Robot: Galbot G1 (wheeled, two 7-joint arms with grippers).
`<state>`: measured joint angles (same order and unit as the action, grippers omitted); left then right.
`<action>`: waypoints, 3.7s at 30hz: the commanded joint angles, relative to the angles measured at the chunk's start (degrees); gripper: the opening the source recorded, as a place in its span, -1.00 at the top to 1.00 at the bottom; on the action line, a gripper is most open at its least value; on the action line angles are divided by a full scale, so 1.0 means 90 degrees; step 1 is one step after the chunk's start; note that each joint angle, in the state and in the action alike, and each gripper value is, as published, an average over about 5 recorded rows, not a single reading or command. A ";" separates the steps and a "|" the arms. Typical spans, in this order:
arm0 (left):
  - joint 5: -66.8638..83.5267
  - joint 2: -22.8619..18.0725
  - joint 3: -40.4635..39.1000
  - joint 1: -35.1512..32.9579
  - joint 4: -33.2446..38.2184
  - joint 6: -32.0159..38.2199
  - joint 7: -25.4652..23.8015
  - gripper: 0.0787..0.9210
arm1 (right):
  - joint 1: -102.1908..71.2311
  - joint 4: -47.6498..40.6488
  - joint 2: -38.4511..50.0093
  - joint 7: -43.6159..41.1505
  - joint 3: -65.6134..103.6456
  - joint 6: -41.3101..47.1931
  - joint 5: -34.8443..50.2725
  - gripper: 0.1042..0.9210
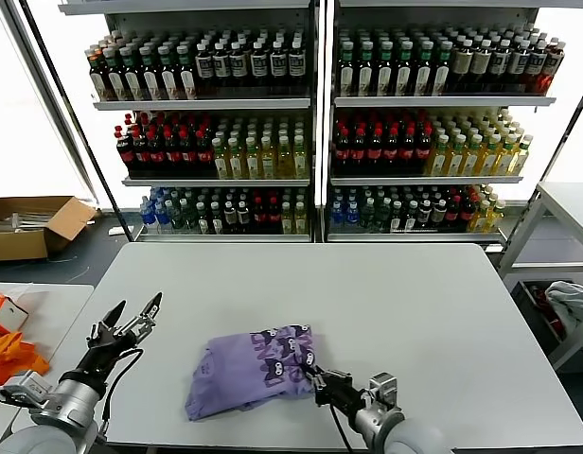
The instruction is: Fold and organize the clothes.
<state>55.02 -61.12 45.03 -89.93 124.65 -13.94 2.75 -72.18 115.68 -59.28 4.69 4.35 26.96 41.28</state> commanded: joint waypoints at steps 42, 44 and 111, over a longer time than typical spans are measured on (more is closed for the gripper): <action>-0.0349 -0.0521 -0.0020 -0.0220 0.0240 0.0077 -0.0097 -0.77 | -0.0294 -0.0589 -0.0201 0.0305 0.0606 -0.0686 -0.1354 -0.76; -0.0365 -0.0544 -0.0036 -0.0218 0.0238 0.0077 -0.0096 -0.77 | -0.0387 -0.0648 -0.0176 0.0360 0.0617 -0.0593 -0.1325 -0.76; -0.1869 -0.0792 0.0364 -0.0353 0.0072 0.0742 -0.1214 -0.77 | -0.1637 -0.0568 -0.0663 -0.1243 0.5230 -0.2903 -0.1029 -0.76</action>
<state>38.70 -68.30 48.37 -93.16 126.04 -7.63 -7.74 -86.30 111.06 -64.89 -7.02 50.96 1.90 31.96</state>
